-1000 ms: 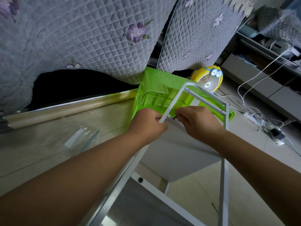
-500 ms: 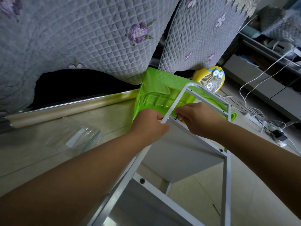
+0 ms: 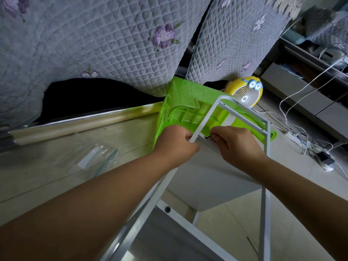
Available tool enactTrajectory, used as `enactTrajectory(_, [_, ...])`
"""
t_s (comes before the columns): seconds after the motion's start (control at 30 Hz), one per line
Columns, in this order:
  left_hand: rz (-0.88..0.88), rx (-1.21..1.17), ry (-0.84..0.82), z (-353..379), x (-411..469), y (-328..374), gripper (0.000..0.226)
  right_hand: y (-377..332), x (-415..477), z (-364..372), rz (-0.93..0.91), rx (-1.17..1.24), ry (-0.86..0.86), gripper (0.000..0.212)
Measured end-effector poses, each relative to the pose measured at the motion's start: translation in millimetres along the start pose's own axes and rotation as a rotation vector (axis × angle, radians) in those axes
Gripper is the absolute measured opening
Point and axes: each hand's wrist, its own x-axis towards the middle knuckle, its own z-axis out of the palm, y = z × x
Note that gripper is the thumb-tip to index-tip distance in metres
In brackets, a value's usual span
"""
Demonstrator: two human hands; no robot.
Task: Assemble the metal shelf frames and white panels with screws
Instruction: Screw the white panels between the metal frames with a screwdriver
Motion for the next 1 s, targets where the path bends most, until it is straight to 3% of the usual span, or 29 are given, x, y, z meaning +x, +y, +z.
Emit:
enactTrajectory(0.2, [-0.015, -0.016, 0.014, 1.9, 2.6, -2.7, 0.049, 0.3, 19.1, -6.1, -0.117, -0.071, -0.2, 0.016])
enactTrajectory(0.37, [-0.014, -0.007, 0.015, 2.6, 1.8, -1.7, 0.035, 4.1, 9.0, -5.9, -0.097, -0.068, -0.126, 0.01])
enactTrajectory(0.47, [-0.005, -0.016, 0.017, 1.9, 1.8, -1.7, 0.043, 2.7, 3.7, -5.9, -0.089, -0.076, -0.112, 0.008])
enactTrajectory(0.67, [-0.014, -0.018, 0.033, 1.5, 2.8, -6.3, 0.048, 0.8, 20.4, -9.4, -0.17, -0.164, -0.288, 0.012])
enactTrajectory(0.8, [-0.029, -0.05, 0.054, 2.3, 3.8, -7.6, 0.047, -2.8, 26.3, -14.5, -0.108, -0.227, -0.427, 0.021])
enactTrajectory(1.0, [-0.059, -0.045, 0.052, 0.9, 5.7, -13.6, 0.03, -16.6, 32.2, -15.3, -0.092, -0.324, -0.492, 0.021])
